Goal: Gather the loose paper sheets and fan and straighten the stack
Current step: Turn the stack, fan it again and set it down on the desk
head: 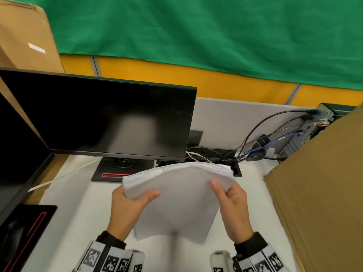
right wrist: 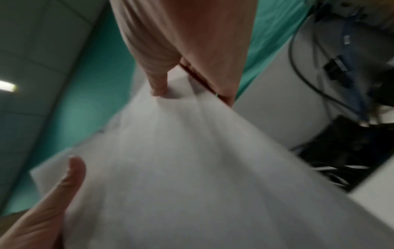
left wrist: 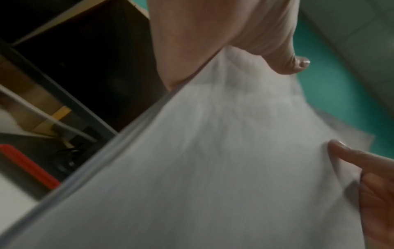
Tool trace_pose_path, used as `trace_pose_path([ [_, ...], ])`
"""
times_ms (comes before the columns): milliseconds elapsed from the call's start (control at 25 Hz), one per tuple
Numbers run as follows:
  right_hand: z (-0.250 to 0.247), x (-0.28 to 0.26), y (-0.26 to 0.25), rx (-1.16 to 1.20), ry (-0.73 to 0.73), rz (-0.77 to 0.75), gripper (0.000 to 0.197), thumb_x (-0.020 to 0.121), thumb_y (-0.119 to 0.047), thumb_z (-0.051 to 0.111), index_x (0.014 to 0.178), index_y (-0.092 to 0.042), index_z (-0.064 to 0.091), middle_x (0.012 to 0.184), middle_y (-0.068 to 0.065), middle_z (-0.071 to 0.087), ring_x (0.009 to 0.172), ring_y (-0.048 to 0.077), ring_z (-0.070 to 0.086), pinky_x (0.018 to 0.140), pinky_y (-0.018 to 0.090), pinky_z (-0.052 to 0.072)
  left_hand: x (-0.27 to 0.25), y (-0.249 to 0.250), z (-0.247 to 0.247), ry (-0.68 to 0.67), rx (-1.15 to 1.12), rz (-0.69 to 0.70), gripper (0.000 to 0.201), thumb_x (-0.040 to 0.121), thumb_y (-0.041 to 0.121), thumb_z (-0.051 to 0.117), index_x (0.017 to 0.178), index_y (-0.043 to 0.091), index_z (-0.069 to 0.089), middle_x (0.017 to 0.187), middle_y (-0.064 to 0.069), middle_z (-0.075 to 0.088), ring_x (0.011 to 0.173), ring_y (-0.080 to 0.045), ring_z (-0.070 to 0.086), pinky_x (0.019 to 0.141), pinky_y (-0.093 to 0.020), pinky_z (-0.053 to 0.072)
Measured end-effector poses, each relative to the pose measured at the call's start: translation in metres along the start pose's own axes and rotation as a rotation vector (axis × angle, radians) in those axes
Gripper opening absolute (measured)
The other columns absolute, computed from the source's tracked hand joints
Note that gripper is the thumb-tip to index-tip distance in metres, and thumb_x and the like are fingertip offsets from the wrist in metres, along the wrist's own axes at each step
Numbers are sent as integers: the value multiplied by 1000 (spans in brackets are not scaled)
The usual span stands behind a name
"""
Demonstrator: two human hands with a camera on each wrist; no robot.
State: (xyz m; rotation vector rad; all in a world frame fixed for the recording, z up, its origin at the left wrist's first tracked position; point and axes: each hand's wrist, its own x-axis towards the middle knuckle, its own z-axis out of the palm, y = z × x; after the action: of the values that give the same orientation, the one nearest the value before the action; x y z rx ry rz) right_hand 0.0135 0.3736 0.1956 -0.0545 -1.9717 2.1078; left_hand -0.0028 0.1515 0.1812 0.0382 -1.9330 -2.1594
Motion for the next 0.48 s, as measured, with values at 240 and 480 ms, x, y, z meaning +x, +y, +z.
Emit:
trace_pose_path([
  [240, 10, -4, -18, 48, 104, -79, 54, 73, -57, 62, 91, -6, 64, 79, -6, 69, 74, 5, 61, 65, 18, 50, -4, 23, 7, 138, 7, 119, 21, 63, 47, 62, 58, 28, 66, 58, 9, 64, 60, -16, 57, 59, -31, 47],
  [480, 34, 1, -27, 23, 299, -103, 48, 79, -43, 59, 59, -3, 42, 60, 7, 35, 60, 17, 33, 56, 26, 31, 1, 20, 13, 342, -69, 23, 49, 76, 51, 46, 61, 6, 56, 60, -10, 52, 64, -25, 49, 61, -33, 40],
])
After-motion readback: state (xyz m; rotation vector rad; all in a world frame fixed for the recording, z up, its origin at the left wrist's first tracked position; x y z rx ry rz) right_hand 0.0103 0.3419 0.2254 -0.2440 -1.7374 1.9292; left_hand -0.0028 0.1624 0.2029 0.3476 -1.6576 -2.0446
